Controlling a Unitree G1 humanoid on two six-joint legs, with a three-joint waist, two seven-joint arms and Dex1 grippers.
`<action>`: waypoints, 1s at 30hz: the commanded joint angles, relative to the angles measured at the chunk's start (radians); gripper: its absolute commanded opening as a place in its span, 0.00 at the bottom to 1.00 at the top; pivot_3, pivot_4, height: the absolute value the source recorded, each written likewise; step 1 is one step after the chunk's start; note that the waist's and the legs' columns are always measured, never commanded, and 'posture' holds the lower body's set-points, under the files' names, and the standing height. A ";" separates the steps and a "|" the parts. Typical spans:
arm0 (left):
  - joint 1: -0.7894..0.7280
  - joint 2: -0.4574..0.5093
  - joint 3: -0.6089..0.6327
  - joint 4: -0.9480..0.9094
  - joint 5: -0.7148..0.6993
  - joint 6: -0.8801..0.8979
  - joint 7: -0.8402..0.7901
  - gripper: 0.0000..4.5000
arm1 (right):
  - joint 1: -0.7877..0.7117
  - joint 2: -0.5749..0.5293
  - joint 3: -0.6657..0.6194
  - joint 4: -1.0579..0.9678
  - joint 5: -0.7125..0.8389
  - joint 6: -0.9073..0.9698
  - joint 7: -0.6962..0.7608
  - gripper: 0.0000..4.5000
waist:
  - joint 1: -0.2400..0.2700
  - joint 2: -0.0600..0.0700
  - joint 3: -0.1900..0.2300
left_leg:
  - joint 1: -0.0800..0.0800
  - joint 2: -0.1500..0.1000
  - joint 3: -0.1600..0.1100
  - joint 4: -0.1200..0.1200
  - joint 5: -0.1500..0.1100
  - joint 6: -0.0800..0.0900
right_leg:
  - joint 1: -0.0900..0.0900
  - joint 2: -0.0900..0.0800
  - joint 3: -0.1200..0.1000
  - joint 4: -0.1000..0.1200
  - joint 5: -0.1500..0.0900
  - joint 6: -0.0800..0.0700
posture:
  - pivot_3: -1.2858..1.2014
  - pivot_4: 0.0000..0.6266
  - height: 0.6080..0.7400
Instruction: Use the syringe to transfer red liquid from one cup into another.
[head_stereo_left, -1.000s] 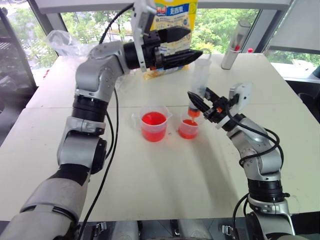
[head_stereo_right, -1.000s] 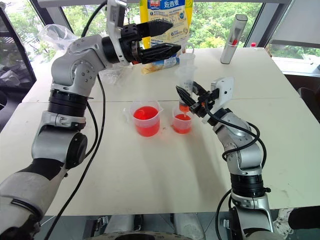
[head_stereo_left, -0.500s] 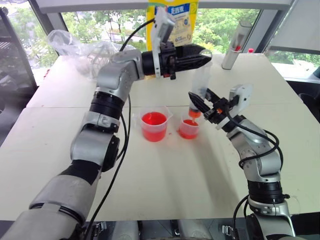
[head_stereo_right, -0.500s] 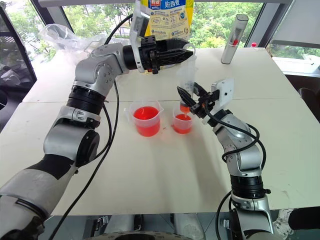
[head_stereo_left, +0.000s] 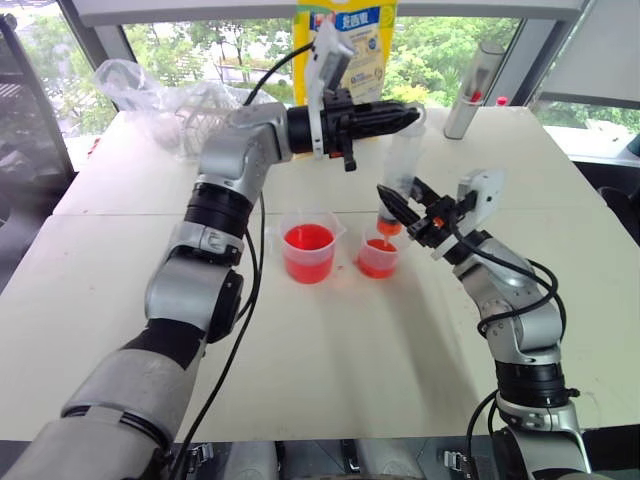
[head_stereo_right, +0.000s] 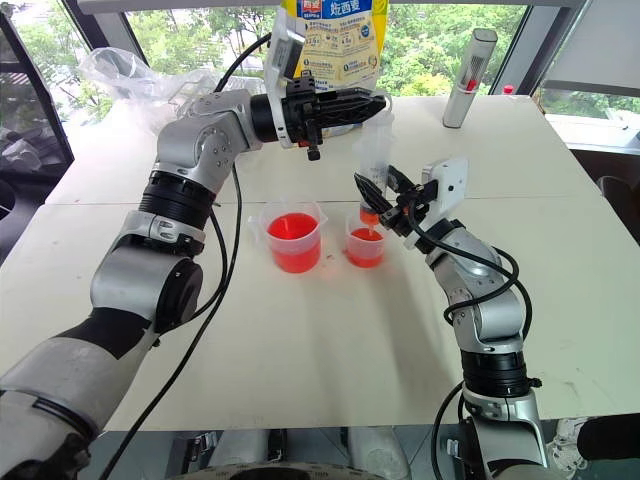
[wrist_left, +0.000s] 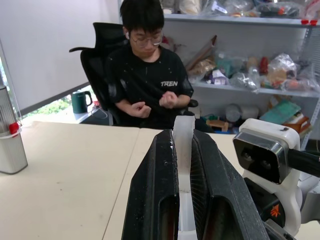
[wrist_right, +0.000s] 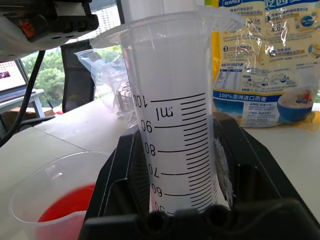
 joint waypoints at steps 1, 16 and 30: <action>0.007 -0.015 -0.030 -0.037 0.023 -0.006 -0.025 0.01 | -0.037 -0.016 -0.026 -0.086 0.028 0.001 -0.007 0.30 | 0.000 0.000 0.000 | 0.000 0.000 0.000 0.000 0.000 0.000 | 0.000 0.000 0.000 0.000 0.000 0.000 | 0.52 0.24 1.00; 0.109 -0.033 -0.076 -0.093 0.066 0.001 -0.029 0.01 | -0.096 -0.056 -0.080 -0.200 0.126 0.126 -0.045 0.30 | 0.000 0.000 0.000 | 0.000 0.000 0.000 0.000 0.000 0.000 | 0.000 0.000 0.000 0.000 0.000 0.000 | 0.52 0.24 1.00; 0.171 -0.038 -0.093 -0.137 0.082 0.017 -0.015 0.01 | -0.132 -0.090 -0.117 -0.220 0.197 0.188 -0.063 0.30 | 0.000 0.000 0.000 | 0.000 0.000 0.000 0.000 0.000 0.000 | 0.000 0.000 0.000 0.000 0.000 0.000 | 0.52 0.24 1.00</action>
